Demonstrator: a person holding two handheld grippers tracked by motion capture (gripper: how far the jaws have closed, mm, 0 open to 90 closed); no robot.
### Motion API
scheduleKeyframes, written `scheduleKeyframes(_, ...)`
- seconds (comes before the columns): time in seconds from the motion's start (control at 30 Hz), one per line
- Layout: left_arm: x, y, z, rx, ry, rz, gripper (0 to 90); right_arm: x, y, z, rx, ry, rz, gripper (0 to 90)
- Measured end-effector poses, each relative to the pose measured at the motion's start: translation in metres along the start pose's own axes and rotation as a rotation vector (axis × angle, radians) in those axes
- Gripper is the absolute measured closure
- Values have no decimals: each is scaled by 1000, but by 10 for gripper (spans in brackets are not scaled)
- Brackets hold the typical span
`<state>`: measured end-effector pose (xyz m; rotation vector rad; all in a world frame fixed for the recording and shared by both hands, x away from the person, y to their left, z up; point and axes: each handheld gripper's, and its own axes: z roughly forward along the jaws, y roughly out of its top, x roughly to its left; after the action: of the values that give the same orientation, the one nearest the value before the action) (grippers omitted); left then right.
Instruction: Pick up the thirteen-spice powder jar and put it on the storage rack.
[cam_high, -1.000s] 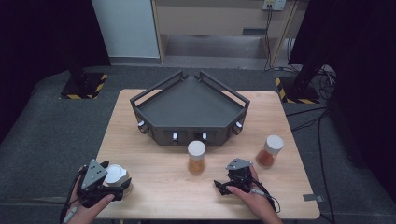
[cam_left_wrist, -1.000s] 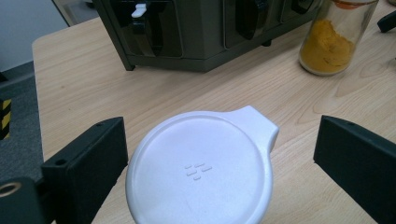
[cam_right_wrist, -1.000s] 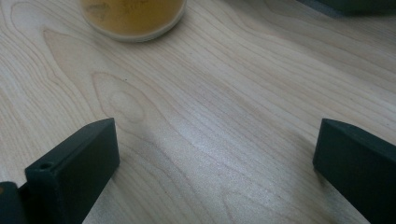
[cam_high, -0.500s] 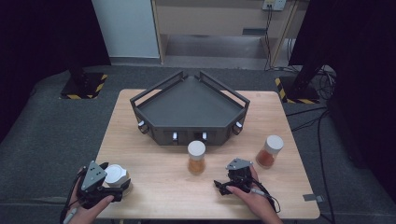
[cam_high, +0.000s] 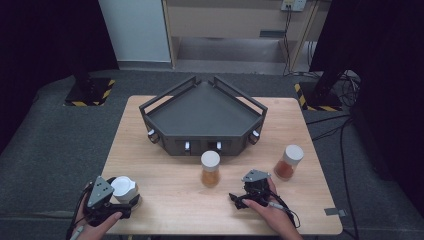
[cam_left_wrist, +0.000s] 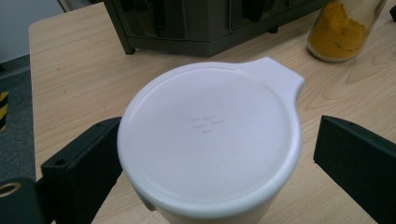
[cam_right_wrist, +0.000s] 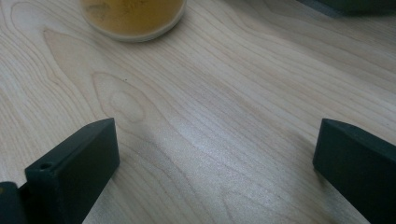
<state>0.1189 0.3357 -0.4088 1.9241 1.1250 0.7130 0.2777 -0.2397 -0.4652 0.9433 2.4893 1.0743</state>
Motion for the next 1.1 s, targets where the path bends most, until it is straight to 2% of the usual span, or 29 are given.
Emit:
scheduleKeyframes(0.37, 2, -12, 4, -5, 1, -23, 18, 0, 0, 0, 0, 0, 0, 5)
scheduleKeyframes(1.1, 0, -27, 11, -3, 3, -39, 23, 0, 0, 0, 0, 0, 0, 5)
